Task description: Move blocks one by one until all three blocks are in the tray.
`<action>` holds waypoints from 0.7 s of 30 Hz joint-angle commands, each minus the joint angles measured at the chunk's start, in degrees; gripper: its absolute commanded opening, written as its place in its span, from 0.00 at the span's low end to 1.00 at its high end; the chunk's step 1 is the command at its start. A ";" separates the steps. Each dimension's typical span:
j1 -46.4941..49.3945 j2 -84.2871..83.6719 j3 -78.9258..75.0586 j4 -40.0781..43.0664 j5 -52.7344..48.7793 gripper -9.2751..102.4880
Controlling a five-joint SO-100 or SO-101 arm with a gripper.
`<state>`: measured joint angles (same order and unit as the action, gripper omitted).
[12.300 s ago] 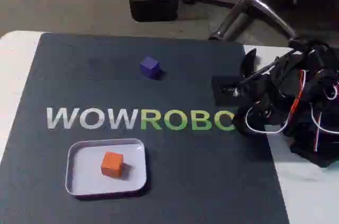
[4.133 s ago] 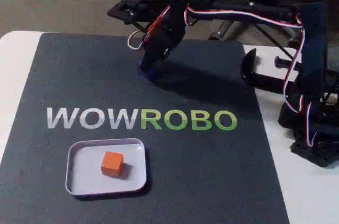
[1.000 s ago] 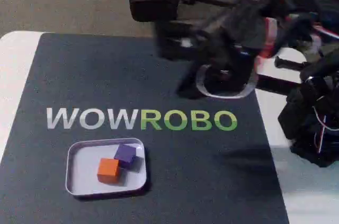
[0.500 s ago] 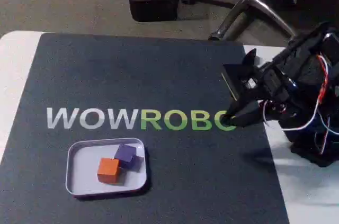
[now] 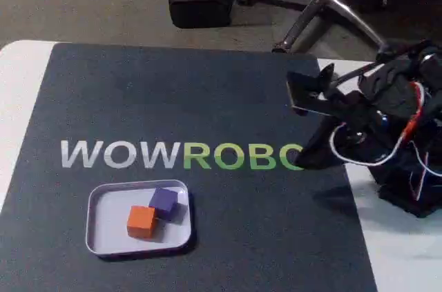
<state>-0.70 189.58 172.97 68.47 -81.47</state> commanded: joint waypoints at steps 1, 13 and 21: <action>3.25 0.00 2.99 0.18 -2.37 0.01; 12.39 -0.09 8.61 4.39 -16.52 0.01; 15.12 -0.09 8.61 5.01 -19.78 0.02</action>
<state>13.62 189.49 181.85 73.30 -100.81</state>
